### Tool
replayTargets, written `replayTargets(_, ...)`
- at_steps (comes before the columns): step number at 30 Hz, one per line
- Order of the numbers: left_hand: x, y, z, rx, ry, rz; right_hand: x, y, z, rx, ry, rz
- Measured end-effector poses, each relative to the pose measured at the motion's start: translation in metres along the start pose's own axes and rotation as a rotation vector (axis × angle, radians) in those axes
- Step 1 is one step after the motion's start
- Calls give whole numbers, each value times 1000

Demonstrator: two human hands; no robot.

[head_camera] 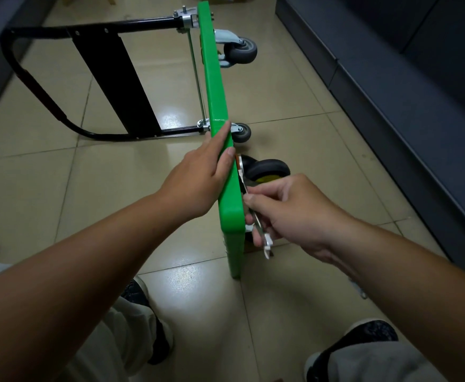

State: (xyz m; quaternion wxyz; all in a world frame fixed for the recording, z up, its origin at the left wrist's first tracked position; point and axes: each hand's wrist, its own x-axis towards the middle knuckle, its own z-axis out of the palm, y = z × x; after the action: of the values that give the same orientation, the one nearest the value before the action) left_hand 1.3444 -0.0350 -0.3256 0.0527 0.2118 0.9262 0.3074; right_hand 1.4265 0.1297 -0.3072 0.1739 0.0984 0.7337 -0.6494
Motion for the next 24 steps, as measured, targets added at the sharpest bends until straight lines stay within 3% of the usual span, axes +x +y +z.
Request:
replayTargets(15, 1, -4, 1, -21, -11, 5, 35, 95, 9, -523, 253, -507)
replayTargets(22, 3, -2, 0, -19, -27, -8, 9, 79, -3, -741, 110, -304)
replayTargets(24, 3, -1, 0, -22, -34, -9, -8, 62, -20, -714, 102, -144)
